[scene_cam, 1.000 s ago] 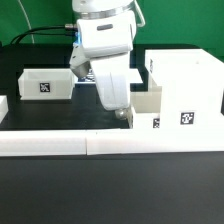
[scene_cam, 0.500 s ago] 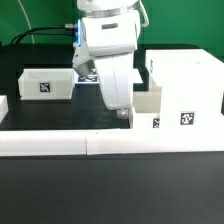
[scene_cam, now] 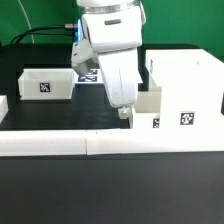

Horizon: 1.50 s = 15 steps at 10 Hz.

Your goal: Assemble drawer

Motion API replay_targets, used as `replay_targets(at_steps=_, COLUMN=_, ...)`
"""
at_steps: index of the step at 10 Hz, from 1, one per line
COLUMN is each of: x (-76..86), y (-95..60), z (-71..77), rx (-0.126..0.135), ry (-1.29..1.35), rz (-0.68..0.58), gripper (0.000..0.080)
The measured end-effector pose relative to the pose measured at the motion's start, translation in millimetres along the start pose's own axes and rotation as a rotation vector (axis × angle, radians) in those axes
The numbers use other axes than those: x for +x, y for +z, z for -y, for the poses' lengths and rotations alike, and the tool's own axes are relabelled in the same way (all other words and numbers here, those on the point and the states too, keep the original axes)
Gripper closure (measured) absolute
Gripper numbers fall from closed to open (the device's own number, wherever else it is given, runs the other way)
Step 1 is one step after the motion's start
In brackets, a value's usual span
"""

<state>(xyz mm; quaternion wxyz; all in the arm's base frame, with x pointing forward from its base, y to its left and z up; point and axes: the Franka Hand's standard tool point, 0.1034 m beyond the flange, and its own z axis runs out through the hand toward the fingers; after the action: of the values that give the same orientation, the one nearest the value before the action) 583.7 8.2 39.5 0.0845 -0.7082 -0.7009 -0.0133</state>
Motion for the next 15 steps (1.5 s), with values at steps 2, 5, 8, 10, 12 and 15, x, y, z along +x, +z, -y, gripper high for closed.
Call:
replay_targets(at_steps=2, x=10.0, y=-0.2, z=-3.9, rx=-0.005, ry=0.009, rz=-0.001, gripper=0.0151)
replay_targets(at_steps=5, x=25.7, y=1.7, z=-6.7, rx=-0.005, ry=0.029, rz=-0.005, gripper=0.0151)
replay_targets(at_steps=8, x=30.8, y=0.6, z=-7.1, rx=0.003, ry=0.012, rz=0.016, gripper=0.0151)
replay_targets(at_steps=10, x=31.1, y=0.7, z=-7.2, rx=0.013, ry=-0.011, rz=0.032, gripper=0.0151)
replay_targets(at_steps=12, x=25.5, y=3.7, z=-3.6, rx=0.023, ry=-0.009, rz=0.033, gripper=0.0151)
replay_targets(at_steps=15, x=-0.4, y=2.3, z=20.6, rx=-0.011, ry=0.029, rz=0.046, gripper=0.0151)
